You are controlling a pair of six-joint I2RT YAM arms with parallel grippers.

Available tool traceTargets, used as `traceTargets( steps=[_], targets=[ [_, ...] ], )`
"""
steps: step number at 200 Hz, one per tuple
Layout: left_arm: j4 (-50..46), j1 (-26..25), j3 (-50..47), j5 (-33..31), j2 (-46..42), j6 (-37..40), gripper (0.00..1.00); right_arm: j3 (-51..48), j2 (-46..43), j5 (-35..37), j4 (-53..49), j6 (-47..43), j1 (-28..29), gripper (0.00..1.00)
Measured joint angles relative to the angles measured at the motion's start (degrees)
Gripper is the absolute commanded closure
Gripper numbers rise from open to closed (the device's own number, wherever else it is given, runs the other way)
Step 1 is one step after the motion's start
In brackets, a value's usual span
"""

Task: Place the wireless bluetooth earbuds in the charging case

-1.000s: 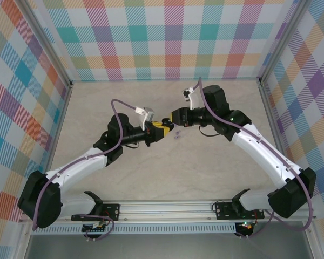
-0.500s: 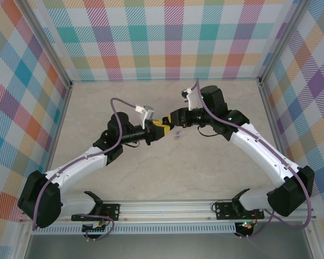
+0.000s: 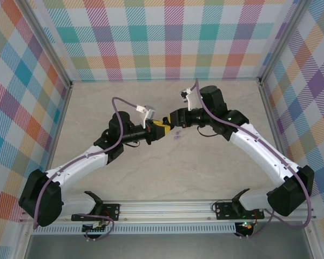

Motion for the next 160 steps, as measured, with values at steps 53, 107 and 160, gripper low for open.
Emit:
traceTargets(
  steps=[53,107,160],
  targets=[
    [-0.46,-0.22,1.05,-0.22,0.22,0.00,0.86,0.00,0.00,0.04,-0.02,-0.20,0.11,0.73],
    [-0.44,-0.22,1.16,-0.24,0.31,-0.02,0.86,0.00,0.02,1.18,-0.22,-0.17,0.42,0.73],
    [-0.46,-0.22,1.20,-0.70,0.42,-0.52,0.86,0.00,0.02,3.43,0.13,0.13,0.42,0.77]
  ],
)
